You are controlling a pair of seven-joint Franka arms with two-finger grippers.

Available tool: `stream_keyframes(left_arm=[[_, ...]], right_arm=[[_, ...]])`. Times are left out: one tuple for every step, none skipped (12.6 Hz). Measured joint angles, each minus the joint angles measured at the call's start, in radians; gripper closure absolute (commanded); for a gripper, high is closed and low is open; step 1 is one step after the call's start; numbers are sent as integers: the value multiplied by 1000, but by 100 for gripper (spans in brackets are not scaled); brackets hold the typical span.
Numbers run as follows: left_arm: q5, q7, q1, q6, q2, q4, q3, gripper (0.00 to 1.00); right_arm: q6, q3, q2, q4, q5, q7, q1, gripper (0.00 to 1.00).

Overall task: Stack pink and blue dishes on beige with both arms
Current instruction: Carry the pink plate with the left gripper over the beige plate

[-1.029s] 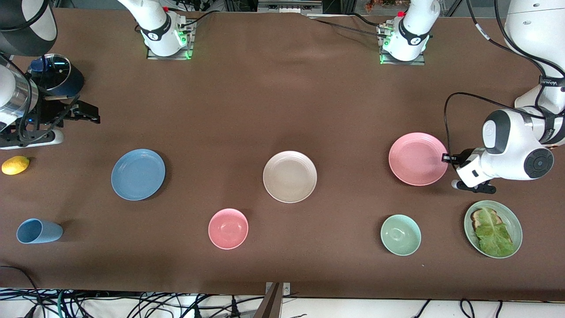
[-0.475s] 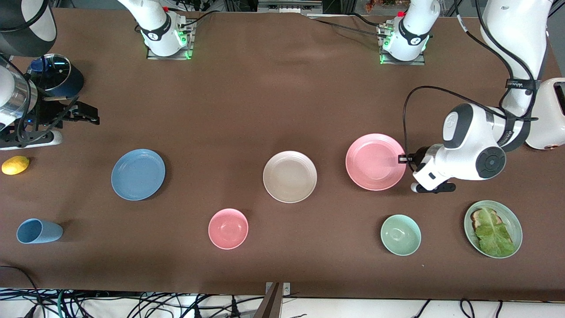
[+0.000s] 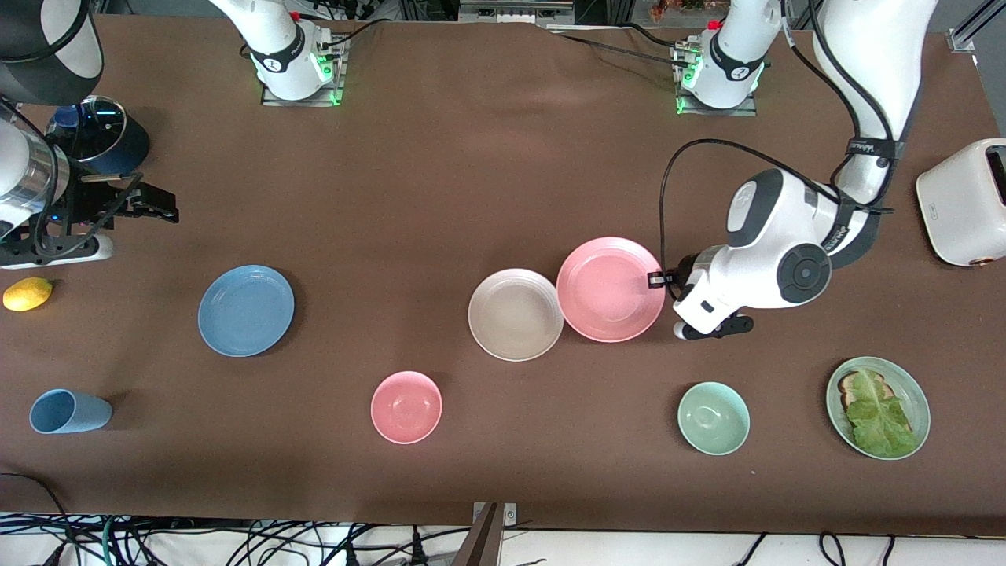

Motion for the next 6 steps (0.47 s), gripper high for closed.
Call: stream_keyframes(left_arm=[[0, -38, -32, 29, 19, 1, 0, 100], [0, -71, -63, 62, 40, 3, -1, 100], [0, -102, -93, 93, 61, 11, -1, 100], [0, -130, -121, 117, 83, 27, -1, 100], [0, -160, -147, 133, 108, 52, -1, 100], [0, -185, -172, 140, 134, 83, 1, 100]], right_arm=[[9, 0, 1, -5, 0, 0, 0, 0], [27, -1, 3, -14, 0, 0, -1, 0], [55, -2, 7, -29, -3, 0, -2, 0], [85, -2, 13, -43, -9, -1, -4, 0], [113, -2, 22, -52, -17, -1, -5, 0], [135, -2, 35, -57, -21, -2, -7, 0]])
